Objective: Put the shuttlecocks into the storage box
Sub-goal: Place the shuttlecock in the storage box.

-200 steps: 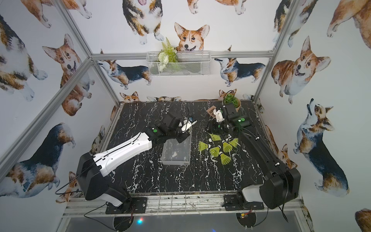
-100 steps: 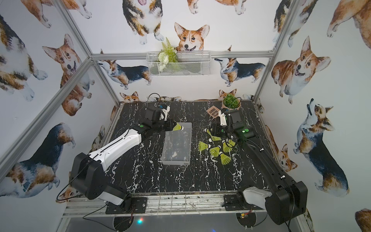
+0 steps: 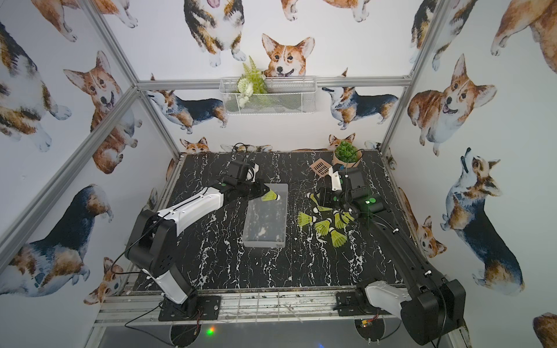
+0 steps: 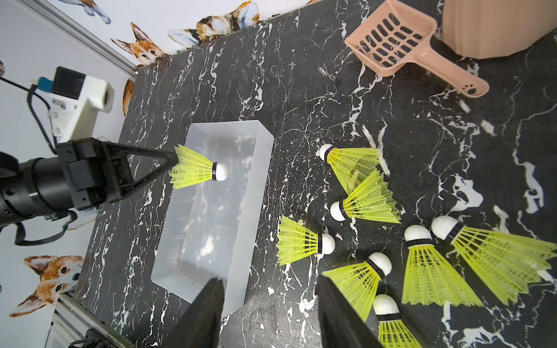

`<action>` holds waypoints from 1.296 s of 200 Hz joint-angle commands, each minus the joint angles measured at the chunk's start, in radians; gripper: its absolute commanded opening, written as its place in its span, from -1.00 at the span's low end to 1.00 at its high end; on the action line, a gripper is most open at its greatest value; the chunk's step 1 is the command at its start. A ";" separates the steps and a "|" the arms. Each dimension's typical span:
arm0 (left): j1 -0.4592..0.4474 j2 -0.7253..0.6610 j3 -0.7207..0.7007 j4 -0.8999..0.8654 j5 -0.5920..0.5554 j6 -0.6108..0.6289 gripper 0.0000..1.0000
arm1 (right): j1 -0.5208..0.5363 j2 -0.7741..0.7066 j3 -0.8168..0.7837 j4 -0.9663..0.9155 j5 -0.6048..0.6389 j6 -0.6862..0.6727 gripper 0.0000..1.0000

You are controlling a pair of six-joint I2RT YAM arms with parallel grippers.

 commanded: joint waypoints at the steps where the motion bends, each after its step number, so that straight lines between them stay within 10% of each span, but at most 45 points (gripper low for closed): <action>1: 0.004 0.048 0.034 0.031 0.020 -0.009 -1.00 | 0.002 -0.001 -0.012 0.033 -0.009 -0.005 0.10; 259: 0.041 0.319 0.126 0.209 0.072 -0.125 -1.00 | 0.002 0.047 -0.019 0.026 -0.055 -0.012 0.10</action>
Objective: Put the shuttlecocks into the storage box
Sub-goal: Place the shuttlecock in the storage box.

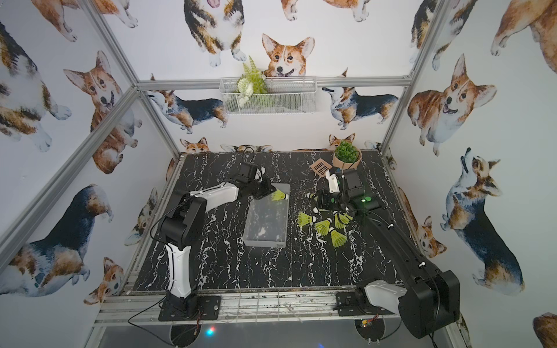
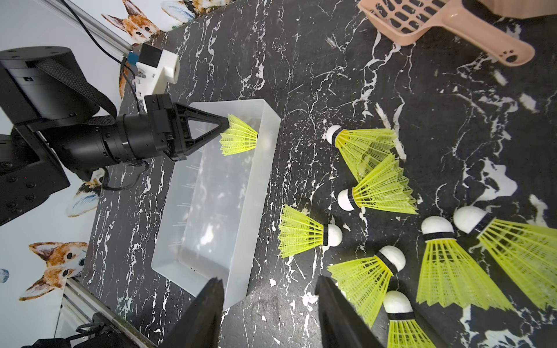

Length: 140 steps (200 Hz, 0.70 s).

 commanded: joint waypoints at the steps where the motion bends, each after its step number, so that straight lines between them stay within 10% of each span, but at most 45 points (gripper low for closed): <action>1: 0.007 0.008 0.003 0.044 -0.011 -0.015 -1.00 | 0.002 0.004 0.003 0.012 -0.007 -0.009 0.10; 61: 0.010 0.028 0.015 0.070 0.002 -0.031 -1.00 | 0.002 0.007 0.000 0.010 -0.015 -0.008 0.10; 140: 0.011 0.023 0.052 0.048 0.015 -0.005 -0.30 | 0.002 0.005 -0.005 0.010 -0.017 -0.007 0.11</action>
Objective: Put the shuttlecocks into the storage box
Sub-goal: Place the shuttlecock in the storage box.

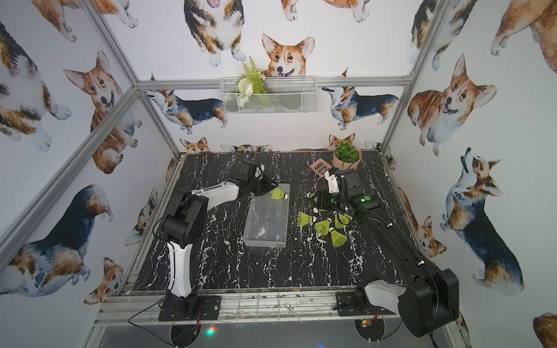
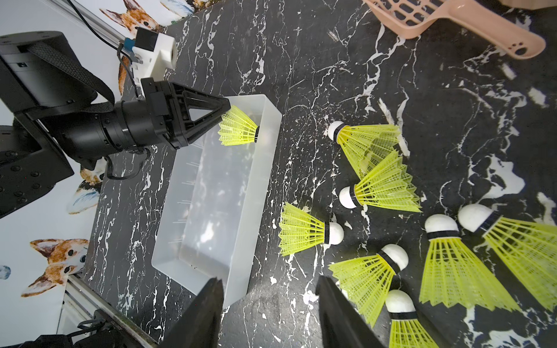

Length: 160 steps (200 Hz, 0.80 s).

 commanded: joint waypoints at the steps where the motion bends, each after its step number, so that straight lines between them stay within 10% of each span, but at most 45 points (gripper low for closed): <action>1: 0.001 -0.005 0.021 -0.005 0.007 0.028 -0.30 | 0.002 -0.003 -0.001 0.010 -0.010 -0.006 0.10; 160: 0.001 -0.241 -0.049 -0.145 -0.141 0.153 -0.14 | 0.002 -0.028 -0.019 -0.066 0.088 -0.045 0.12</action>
